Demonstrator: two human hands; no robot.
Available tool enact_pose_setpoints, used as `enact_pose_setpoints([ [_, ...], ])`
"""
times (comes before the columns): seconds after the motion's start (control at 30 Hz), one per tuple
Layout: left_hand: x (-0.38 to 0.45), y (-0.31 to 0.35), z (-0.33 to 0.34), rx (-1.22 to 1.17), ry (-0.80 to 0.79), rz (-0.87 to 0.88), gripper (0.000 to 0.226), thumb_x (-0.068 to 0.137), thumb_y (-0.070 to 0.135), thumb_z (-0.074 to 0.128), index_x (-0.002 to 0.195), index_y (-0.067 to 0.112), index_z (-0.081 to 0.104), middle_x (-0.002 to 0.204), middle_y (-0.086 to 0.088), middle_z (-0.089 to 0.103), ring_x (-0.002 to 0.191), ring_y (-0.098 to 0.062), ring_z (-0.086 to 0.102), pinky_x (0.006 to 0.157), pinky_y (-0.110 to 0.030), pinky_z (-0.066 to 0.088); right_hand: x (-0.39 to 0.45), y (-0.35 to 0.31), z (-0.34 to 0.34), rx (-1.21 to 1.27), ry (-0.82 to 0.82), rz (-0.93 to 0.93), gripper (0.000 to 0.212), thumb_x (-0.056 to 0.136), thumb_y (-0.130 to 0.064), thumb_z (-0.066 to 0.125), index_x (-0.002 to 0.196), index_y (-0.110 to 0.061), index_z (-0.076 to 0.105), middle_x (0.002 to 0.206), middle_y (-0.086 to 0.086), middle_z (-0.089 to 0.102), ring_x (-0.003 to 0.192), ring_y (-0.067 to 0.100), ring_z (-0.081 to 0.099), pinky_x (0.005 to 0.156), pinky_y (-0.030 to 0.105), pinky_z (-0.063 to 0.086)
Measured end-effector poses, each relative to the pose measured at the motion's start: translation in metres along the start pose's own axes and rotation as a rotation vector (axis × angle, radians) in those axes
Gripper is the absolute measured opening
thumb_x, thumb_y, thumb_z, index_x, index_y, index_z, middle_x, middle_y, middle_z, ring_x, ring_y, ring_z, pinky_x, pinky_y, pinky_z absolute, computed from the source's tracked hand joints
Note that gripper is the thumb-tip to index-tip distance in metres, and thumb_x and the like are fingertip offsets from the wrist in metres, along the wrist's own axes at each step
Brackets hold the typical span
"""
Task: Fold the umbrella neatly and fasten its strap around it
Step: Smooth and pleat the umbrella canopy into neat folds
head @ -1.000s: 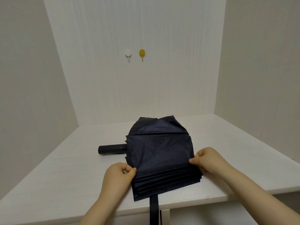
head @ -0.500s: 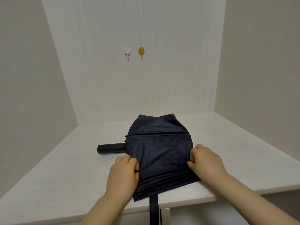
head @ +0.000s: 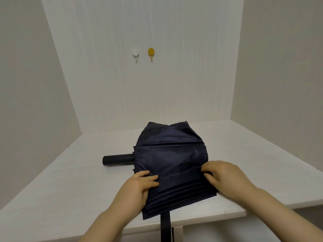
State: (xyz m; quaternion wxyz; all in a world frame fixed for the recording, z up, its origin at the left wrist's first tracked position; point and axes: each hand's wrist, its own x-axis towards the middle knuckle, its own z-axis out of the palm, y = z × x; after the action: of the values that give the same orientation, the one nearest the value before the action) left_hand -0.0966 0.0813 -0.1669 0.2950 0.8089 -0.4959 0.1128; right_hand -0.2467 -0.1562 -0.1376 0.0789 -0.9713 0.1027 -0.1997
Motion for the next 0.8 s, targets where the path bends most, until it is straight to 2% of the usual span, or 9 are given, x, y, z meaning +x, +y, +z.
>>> enact_pose_setpoints([
  [0.07,0.0,0.001,0.0,-0.031,0.012,-0.046,0.04,0.078,0.012,0.042,0.1,0.017,0.074,0.114,0.011,0.066,0.119,0.002,0.039,0.095,0.004,0.021,-0.003,0.002,-0.007,0.022,-0.056,0.076,0.026,0.091,-0.028,0.047,0.109,-0.034,0.065,0.108,-0.011,0.066,0.103,0.012,0.058,0.085,0.028,0.045],
  [0.23,0.0,0.004,0.0,-0.033,-0.008,-0.032,0.043,0.08,0.017,0.037,0.106,0.017,0.071,0.112,0.021,0.055,0.121,0.002,0.034,0.092,0.008,0.017,0.001,0.007,-0.018,0.231,-0.17,0.269,0.02,0.086,-0.028,0.055,0.092,-0.034,0.073,0.097,-0.019,0.071,0.094,0.003,0.063,0.087,0.026,0.048],
  [0.33,0.0,0.005,-0.001,-0.041,-0.042,-0.06,0.037,0.089,0.002,0.044,0.109,0.019,0.069,0.112,0.025,0.05,0.12,0.005,0.032,0.09,0.009,0.015,0.017,0.003,-0.026,0.271,-0.057,0.317,0.019,0.083,-0.028,0.057,0.069,-0.029,0.07,0.082,-0.011,0.073,0.084,0.012,0.066,0.081,0.033,0.051],
  [0.43,0.0,0.005,-0.002,-0.062,-0.051,-0.071,0.039,0.087,-0.004,0.046,0.109,0.019,0.069,0.108,0.032,0.048,0.121,0.004,0.033,0.09,0.009,0.016,0.039,-0.011,-0.032,0.4,0.133,0.336,0.022,0.083,-0.023,0.057,0.065,-0.03,0.066,0.074,-0.01,0.07,0.078,0.014,0.064,0.075,0.032,0.05],
  [0.5,0.0,0.005,-0.002,-0.076,-0.059,-0.08,0.039,0.087,-0.004,0.047,0.109,0.02,0.07,0.104,0.039,0.043,0.121,0.004,0.034,0.09,0.01,0.016,0.057,-0.02,-0.033,0.45,0.221,0.366,0.015,0.084,-0.019,0.056,0.082,-0.025,0.07,0.089,-0.005,0.071,0.085,0.016,0.063,0.079,0.031,0.049],
  [0.57,0.0,0.005,-0.003,-0.077,-0.063,-0.079,0.041,0.086,-0.005,0.047,0.108,0.02,0.07,0.102,0.041,0.042,0.121,0.004,0.034,0.089,0.01,0.015,0.077,-0.022,-0.03,0.45,0.212,0.421,0.031,0.083,-0.018,0.055,0.113,-0.017,0.064,0.116,0.0,0.066,0.102,0.019,0.06,0.09,0.032,0.047],
  [0.63,0.001,0.005,-0.003,-0.082,-0.058,-0.079,0.042,0.085,-0.006,0.047,0.106,0.021,0.071,0.103,0.04,0.043,0.121,0.003,0.035,0.089,0.01,0.016,0.093,-0.021,-0.026,0.471,0.146,0.497,0.046,0.082,-0.015,0.057,0.127,-0.01,0.053,0.127,0.005,0.06,0.108,0.022,0.057,0.093,0.033,0.044],
  [0.73,0.001,0.005,-0.003,-0.072,-0.062,-0.067,0.042,0.086,-0.005,0.047,0.108,0.022,0.07,0.111,0.031,0.049,0.121,0.005,0.032,0.09,0.01,0.013,0.107,-0.021,-0.026,0.657,0.121,0.607,0.044,0.076,-0.005,0.061,0.116,0.011,0.055,0.094,0.026,0.064,0.072,0.023,0.049,0.074,0.041,0.05],
  [0.8,0.001,0.004,-0.003,-0.065,-0.064,-0.063,0.041,0.087,-0.004,0.047,0.108,0.023,0.069,0.113,0.028,0.049,0.122,0.006,0.032,0.089,0.01,0.012,0.108,-0.021,-0.027,0.773,0.133,0.634,0.028,0.075,0.001,0.061,0.101,0.011,0.062,0.064,0.015,0.054,0.055,0.021,0.042,0.051,0.029,0.039],
])
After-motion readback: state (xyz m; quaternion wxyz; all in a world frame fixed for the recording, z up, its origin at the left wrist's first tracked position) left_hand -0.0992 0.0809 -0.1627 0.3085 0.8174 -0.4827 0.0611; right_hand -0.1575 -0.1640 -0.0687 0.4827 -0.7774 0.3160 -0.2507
